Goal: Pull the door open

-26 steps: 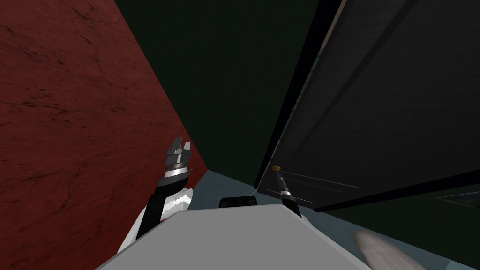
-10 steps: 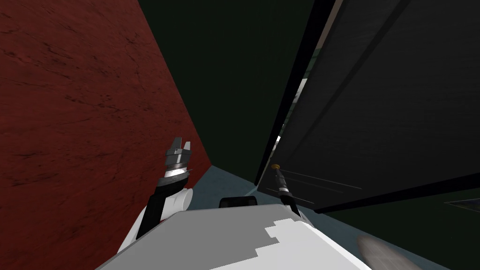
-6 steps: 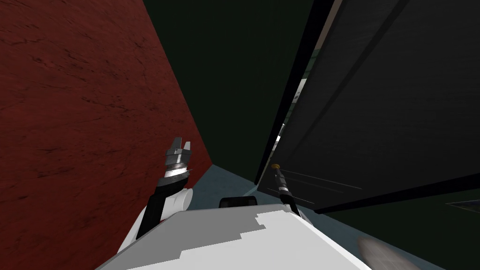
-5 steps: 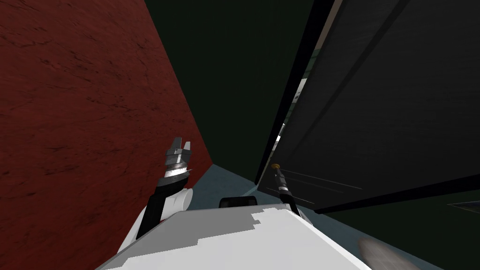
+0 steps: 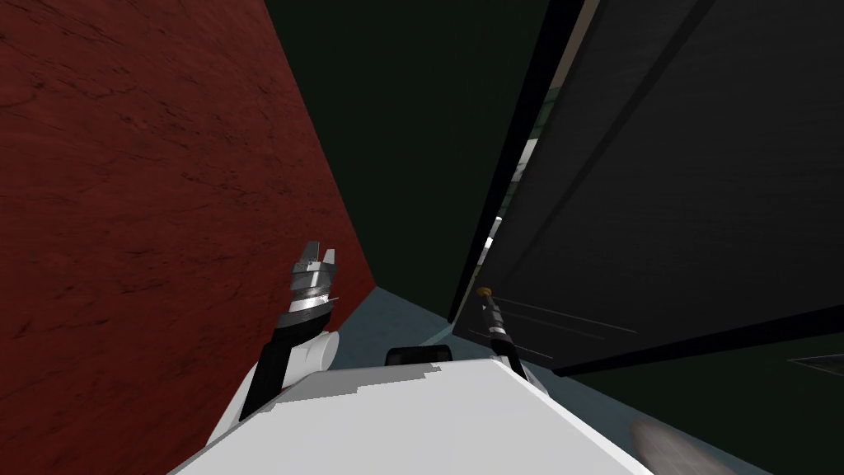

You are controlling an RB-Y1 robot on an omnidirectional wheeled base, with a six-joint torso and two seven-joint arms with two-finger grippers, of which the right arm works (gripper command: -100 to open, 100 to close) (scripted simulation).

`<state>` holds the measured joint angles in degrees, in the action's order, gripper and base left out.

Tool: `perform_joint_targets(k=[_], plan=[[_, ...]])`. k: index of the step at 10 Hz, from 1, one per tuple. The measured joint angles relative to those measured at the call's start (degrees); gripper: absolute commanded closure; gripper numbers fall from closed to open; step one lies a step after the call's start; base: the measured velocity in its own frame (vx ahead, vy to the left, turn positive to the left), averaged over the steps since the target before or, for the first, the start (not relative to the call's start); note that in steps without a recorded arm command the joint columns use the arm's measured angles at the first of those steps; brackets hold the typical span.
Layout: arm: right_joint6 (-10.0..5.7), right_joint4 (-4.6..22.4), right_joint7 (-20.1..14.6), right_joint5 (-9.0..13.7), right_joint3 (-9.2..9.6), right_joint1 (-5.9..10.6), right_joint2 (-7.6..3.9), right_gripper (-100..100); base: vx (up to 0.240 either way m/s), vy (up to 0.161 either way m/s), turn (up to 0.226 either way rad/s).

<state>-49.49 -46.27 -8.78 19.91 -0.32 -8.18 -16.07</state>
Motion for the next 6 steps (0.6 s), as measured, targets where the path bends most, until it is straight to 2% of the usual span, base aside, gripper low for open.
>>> perform_joint_targets(k=[6], plan=[[0.08, 1.10, -8.36, 1.97, 0.79, 1.46, -0.28, 100, -0.050, -0.010, 0.041]])
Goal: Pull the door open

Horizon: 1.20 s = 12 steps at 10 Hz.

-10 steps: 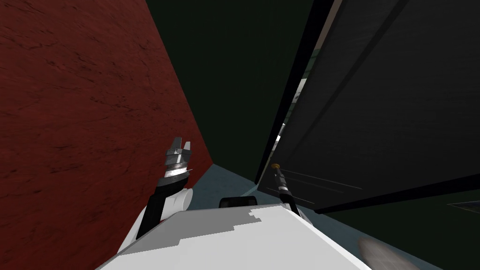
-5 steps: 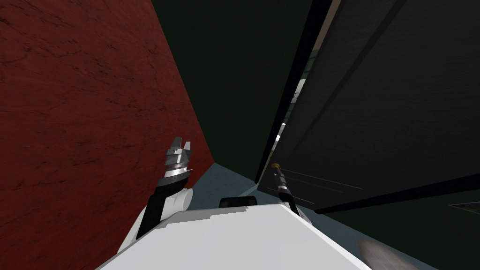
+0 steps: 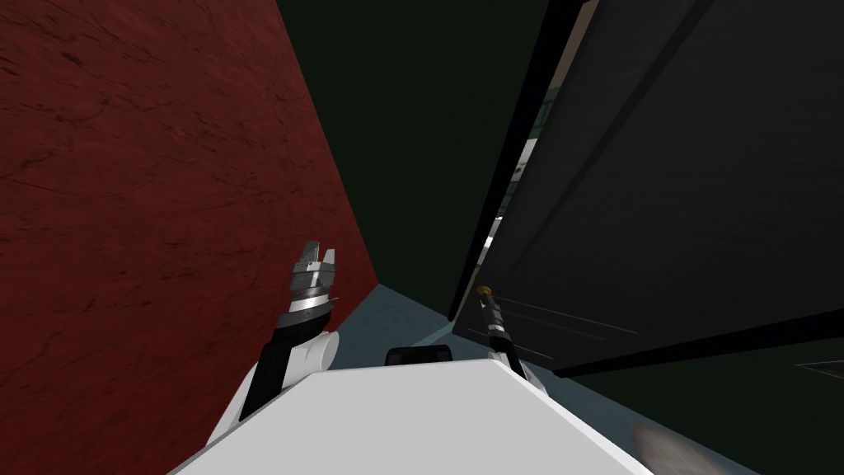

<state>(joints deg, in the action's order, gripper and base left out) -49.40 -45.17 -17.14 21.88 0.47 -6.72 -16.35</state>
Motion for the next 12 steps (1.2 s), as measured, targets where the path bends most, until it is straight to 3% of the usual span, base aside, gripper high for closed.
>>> perform_joint_targets(k=[12], plan=[[0.30, 1.93, -15.44, 3.29, 1.30, 2.34, -0.44, 100, -0.045, -0.007, 0.038]])
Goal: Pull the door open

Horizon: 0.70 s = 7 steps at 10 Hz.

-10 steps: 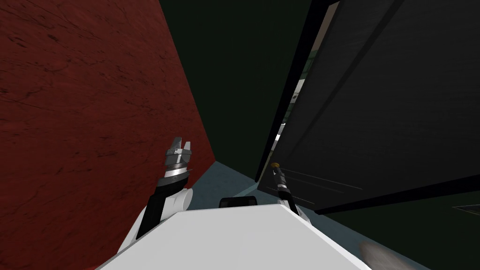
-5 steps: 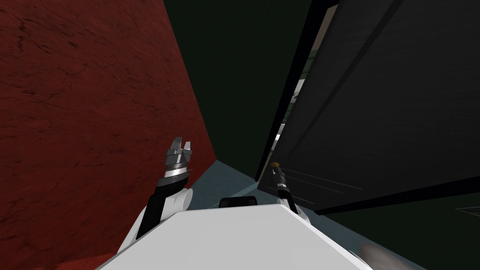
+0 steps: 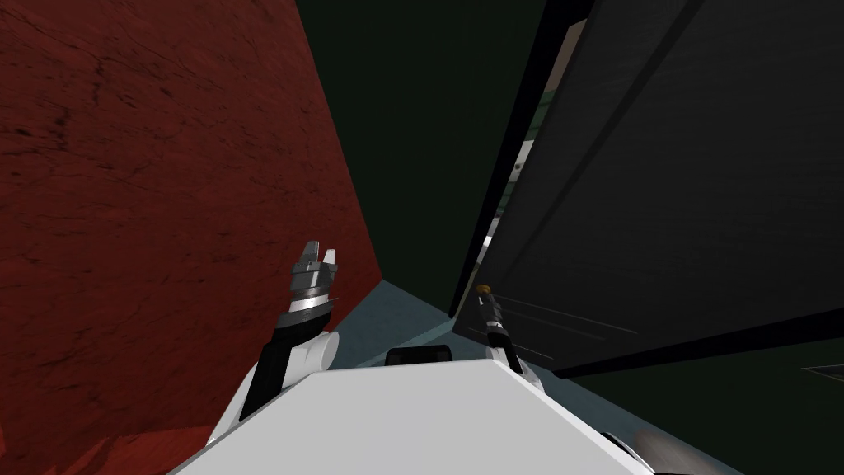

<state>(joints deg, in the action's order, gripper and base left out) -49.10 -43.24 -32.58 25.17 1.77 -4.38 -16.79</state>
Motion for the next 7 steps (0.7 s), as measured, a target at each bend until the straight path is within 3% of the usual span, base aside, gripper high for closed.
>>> perform_joint_targets(k=[7], plan=[[0.05, 1.16, -9.33, 1.92, 0.71, 1.49, -0.34, 100, -0.042, -0.006, 0.035]])
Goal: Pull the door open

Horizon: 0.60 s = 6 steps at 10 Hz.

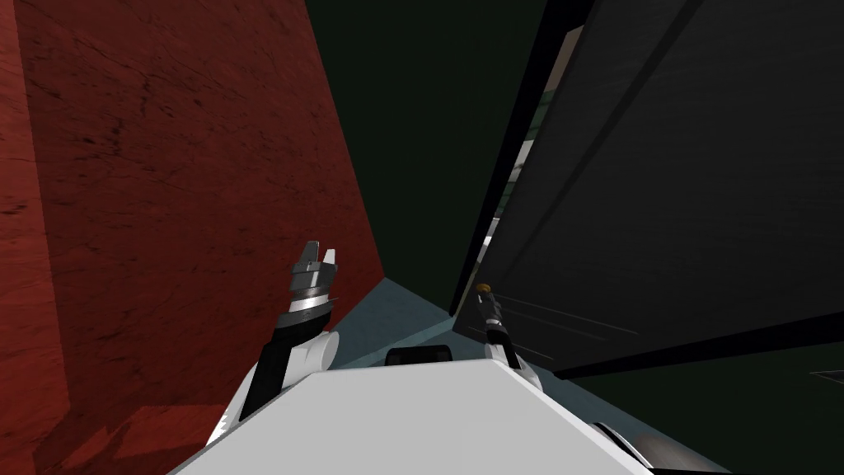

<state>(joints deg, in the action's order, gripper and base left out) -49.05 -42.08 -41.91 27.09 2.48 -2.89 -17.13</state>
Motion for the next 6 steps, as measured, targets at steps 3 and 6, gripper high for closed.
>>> perform_joint_targets(k=[3, 6], plan=[[0.10, 0.45, -4.12, 0.74, 0.33, 0.45, -0.09, 100, -0.036, -0.007, 0.026], [0.16, 0.82, -8.11, 1.58, 0.61, 1.04, -0.22, 100, -0.045, -0.009, 0.040]])
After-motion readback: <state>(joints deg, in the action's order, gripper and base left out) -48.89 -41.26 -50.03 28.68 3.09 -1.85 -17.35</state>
